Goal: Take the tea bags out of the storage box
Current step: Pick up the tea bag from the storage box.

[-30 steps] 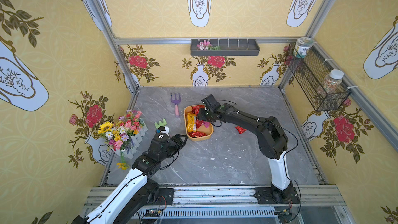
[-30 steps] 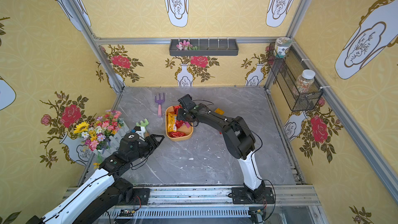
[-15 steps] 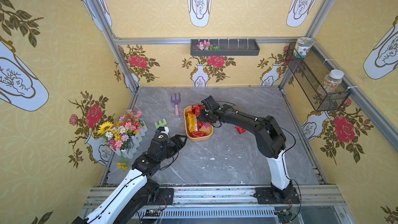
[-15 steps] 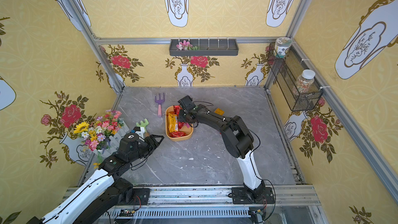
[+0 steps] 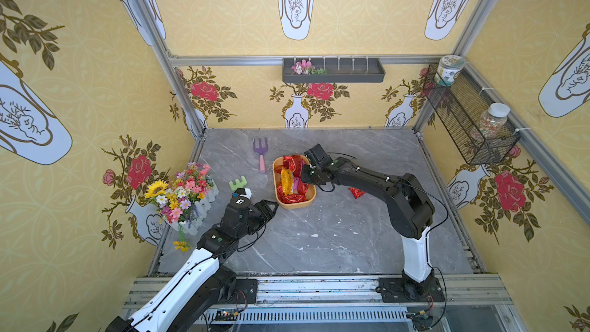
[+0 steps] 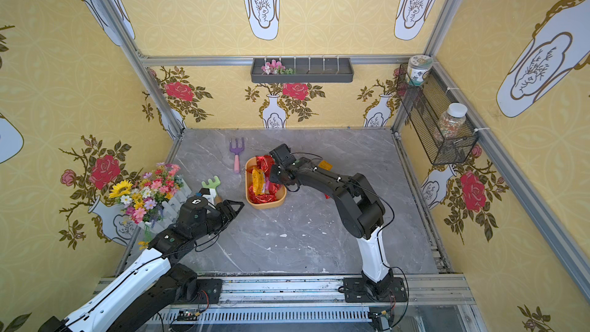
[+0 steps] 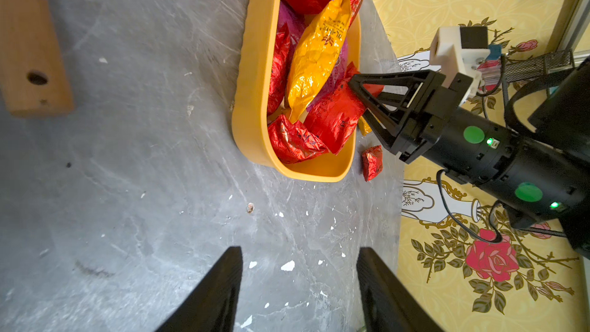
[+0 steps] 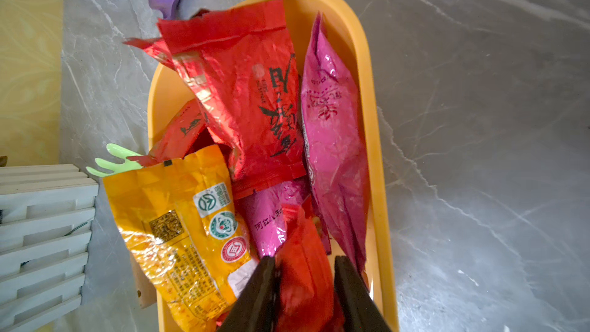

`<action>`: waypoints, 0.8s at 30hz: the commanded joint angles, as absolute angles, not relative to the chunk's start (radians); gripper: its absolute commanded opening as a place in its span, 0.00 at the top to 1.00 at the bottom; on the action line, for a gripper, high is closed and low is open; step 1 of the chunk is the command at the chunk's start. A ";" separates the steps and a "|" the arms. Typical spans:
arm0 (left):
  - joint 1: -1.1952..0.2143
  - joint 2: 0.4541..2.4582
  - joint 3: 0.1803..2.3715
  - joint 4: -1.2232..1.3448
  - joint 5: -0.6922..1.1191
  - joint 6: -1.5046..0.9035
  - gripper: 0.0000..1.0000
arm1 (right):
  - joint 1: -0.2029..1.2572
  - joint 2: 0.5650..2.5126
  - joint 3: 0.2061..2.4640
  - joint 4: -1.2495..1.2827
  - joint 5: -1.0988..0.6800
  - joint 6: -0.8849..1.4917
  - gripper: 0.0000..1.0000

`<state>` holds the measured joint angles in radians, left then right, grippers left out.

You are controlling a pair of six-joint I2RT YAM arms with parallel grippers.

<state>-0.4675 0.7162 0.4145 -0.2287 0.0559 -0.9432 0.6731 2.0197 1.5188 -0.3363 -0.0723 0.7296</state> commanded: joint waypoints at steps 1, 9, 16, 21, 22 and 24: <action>-0.466 0.707 0.410 -0.209 0.063 -0.942 0.37 | 0.659 2.001 1.500 -0.280 -0.122 0.755 0.69; -0.466 0.695 0.425 -0.234 0.064 -0.942 0.37 | 0.626 1.946 1.444 -0.227 -0.175 0.793 0.72; -0.466 0.693 0.438 -0.235 0.064 -0.940 0.37 | 0.581 1.861 1.396 -0.185 -0.238 0.828 0.74; -0.466 0.711 0.456 -0.226 0.073 -0.937 0.37 | 0.534 1.778 1.348 -0.168 -0.278 0.846 0.75; -0.466 0.716 0.461 -0.221 0.077 -0.936 0.37 | 0.525 1.757 1.336 -0.172 -0.282 0.844 0.75; -0.466 0.728 0.471 -0.211 0.085 -0.935 0.37 | 0.502 1.716 1.308 -0.174 -0.291 0.840 0.75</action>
